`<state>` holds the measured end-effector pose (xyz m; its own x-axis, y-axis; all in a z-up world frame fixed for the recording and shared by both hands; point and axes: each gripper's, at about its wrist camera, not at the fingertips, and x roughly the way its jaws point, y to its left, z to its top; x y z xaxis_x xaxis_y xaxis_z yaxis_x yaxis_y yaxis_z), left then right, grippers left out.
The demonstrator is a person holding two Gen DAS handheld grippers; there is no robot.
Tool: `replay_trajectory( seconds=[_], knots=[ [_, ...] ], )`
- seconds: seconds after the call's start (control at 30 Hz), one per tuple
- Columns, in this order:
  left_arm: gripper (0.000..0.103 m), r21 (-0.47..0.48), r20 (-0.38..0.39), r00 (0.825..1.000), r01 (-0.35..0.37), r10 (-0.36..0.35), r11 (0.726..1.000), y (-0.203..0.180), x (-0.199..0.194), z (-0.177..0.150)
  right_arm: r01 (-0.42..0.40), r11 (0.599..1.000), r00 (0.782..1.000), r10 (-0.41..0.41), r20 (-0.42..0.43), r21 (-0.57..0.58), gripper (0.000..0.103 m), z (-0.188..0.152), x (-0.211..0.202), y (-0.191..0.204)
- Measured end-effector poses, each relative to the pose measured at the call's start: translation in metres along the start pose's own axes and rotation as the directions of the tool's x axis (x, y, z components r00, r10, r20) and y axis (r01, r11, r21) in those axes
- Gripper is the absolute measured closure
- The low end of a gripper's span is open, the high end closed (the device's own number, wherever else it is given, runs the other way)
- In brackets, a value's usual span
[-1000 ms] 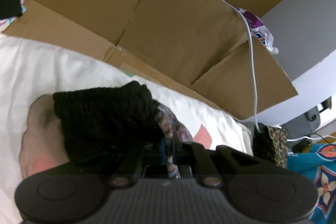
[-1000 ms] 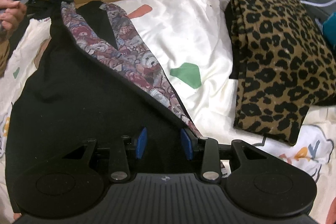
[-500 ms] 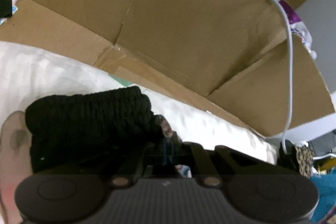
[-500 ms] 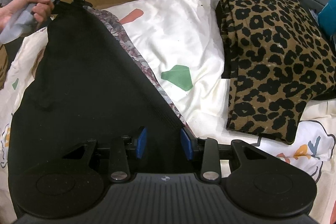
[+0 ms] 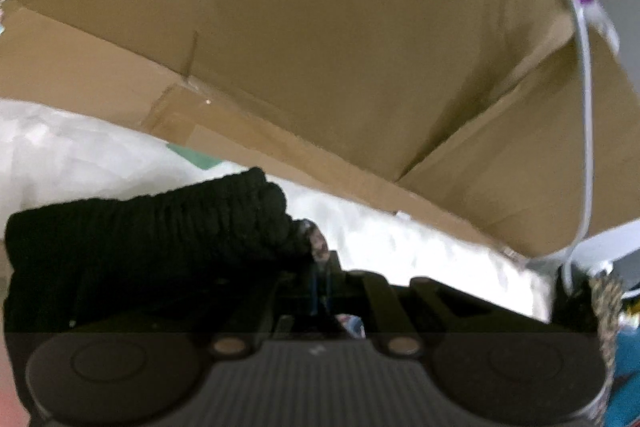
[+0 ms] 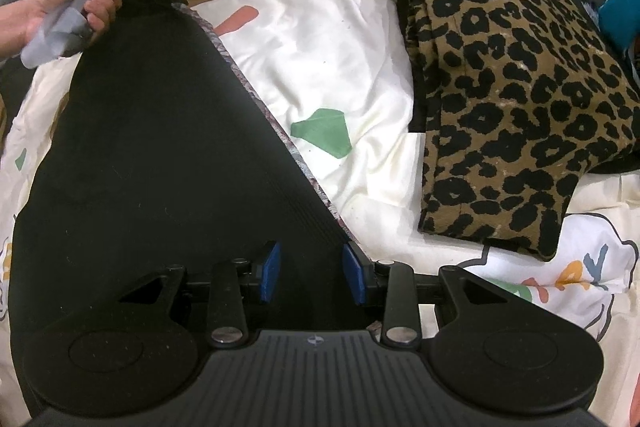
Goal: Fold clothes
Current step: 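Lift the waistband with the left gripper and fold it toward the leg hems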
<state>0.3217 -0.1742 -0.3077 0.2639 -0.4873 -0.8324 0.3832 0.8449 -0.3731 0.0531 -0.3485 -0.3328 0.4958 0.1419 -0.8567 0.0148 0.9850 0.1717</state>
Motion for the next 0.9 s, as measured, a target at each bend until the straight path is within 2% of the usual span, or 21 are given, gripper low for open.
replay_trajectory(
  seconds=[0.1, 0.17, 0.3, 0.37, 0.53, 0.77, 0.9],
  knots=[
    [0.094, 0.031, -0.014, 1.000, 0.007, -0.007, 0.999, -0.003, -0.005, 0.005, 0.000, 1.000, 1.000, 0.000, 0.025, 0.029, 0.062, 0.004, -0.006, -0.003],
    [0.087, 0.065, -0.023, 1.000, 0.018, -0.016, 0.998, -0.007, -0.017, 0.008, -0.007, 0.999, 0.999, 0.004, 0.054, 0.049, 0.062, 0.006, -0.011, -0.003],
    [0.087, 0.145, -0.038, 0.999, 0.035, -0.030, 0.989, -0.013, -0.041, 0.016, -0.032, 0.998, 0.994, 0.025, 0.106, 0.063, 0.062, 0.014, -0.018, 0.002],
    [0.087, 0.213, -0.032, 0.999, 0.010, -0.003, 0.977, -0.014, -0.057, 0.022, -0.040, 0.998, 0.993, 0.034, 0.115, 0.058, 0.062, 0.016, -0.017, 0.006],
    [0.087, 0.313, -0.040, 0.996, -0.065, 0.082, 0.947, 0.001, -0.073, 0.029, -0.052, 0.997, 0.991, 0.043, 0.126, 0.065, 0.062, 0.022, -0.007, 0.018],
    [0.087, 0.363, -0.107, 0.983, -0.102, 0.150, 0.926, 0.029, -0.060, 0.012, -0.061, 0.998, 0.992, 0.057, 0.114, 0.029, 0.062, 0.029, 0.009, 0.031],
    [0.091, 0.366, -0.080, 0.979, -0.144, 0.185, 0.920, 0.039, -0.040, 0.007, -0.037, 0.999, 0.996, 0.036, 0.084, 0.015, 0.062, 0.029, 0.024, 0.029]
  ],
)
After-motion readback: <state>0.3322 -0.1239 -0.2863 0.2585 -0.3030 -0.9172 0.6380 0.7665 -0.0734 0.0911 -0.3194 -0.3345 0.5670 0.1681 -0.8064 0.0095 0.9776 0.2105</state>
